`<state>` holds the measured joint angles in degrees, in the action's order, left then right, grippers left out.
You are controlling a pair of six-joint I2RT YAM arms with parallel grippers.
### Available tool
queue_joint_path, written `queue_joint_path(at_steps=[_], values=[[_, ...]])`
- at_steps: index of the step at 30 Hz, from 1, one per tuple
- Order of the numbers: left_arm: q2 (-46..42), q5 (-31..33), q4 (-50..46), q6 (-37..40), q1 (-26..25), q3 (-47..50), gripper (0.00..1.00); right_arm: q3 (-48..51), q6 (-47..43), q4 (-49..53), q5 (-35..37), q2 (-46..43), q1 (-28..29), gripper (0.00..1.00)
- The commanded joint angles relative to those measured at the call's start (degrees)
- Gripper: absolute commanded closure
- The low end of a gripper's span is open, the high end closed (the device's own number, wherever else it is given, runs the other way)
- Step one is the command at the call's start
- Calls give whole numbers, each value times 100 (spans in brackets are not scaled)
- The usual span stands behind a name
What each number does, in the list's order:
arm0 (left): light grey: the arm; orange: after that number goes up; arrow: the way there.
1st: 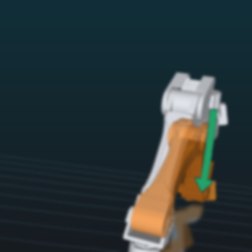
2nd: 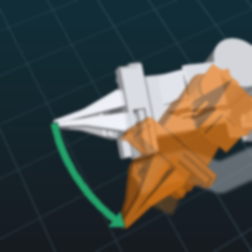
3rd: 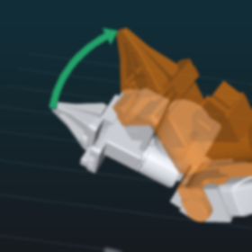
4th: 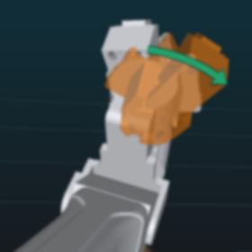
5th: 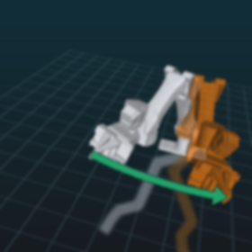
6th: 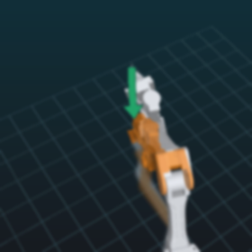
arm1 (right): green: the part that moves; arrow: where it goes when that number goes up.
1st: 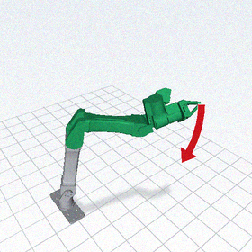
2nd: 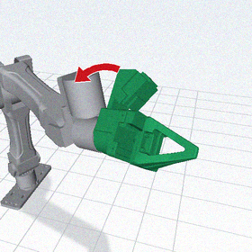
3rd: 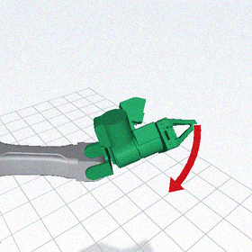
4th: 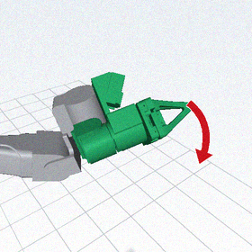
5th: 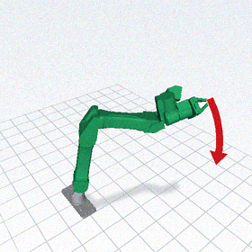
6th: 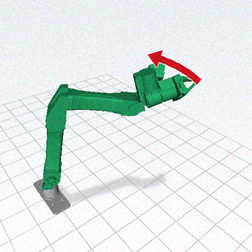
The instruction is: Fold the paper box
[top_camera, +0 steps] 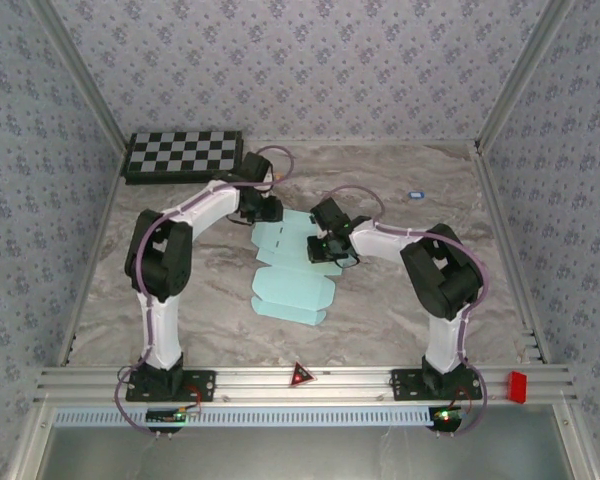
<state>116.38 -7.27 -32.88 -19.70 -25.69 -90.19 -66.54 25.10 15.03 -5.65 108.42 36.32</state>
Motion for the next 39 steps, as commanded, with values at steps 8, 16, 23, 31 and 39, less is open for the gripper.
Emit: queue_joint_path(at_steps=[8, 16, 23, 31, 39], values=[[517, -460, 108, 164, 234, -531, 56, 89, 72, 38, 195, 74, 43, 84], [904, -774, 85, 138, 317, -907, 58, 89, 47, 69, 221, 71, 60, 84], [1007, -989, 61, 133, 330, -1053, 62, 65, 30, 105, 238, 56, 67, 84], [843, -1255, 142, 283, 340, -1079, 69, 45, -2, 129, 244, 74, 86, 84], [922, -1609, 188, 269, 296, -1174, 73, 36, -4, 134, 244, 121, 98, 84]])
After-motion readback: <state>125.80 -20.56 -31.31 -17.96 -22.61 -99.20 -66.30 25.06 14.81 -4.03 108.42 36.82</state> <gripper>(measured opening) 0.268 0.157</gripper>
